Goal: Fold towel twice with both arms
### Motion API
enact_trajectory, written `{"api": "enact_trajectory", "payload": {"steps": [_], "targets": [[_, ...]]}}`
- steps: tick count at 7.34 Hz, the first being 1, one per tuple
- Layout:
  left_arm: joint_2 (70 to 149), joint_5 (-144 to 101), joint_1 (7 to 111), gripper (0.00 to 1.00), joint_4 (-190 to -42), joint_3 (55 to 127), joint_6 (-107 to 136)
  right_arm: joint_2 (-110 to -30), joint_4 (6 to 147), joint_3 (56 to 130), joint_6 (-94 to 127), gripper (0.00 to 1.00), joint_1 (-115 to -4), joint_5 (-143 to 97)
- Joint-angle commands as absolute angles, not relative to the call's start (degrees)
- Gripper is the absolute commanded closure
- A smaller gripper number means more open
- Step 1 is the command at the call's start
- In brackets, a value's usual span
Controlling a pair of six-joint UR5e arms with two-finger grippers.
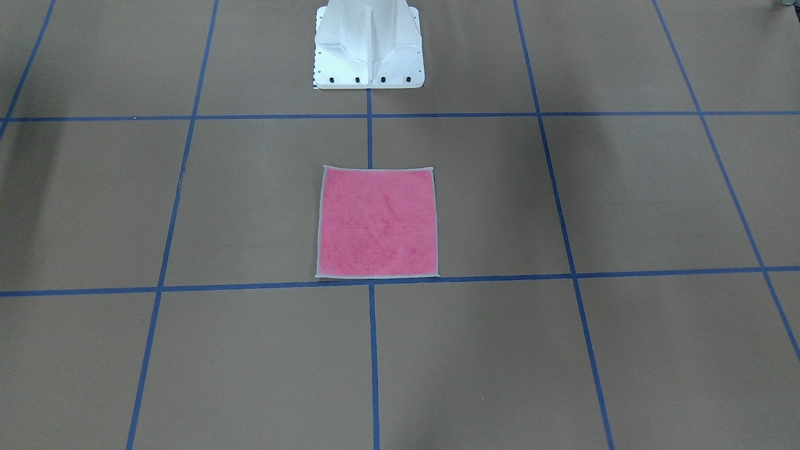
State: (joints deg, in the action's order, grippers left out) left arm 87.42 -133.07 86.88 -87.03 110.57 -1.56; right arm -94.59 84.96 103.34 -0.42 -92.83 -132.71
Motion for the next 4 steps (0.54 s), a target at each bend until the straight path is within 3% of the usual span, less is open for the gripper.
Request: {"api": "enact_trajectory", "payload": {"steps": [1,4], "targets": [[92.46,-133.41,86.75,0.00,-92.62,108.29,-1.58,-93.61,84.99,104.94,-0.26,0.00,-91.33,-134.99],[93.68,-133.59,86.31,0.00,-94.56,109.50,1.83,-93.43,84.90,106.95,5.32,0.00,-87.83,-136.84]]}}
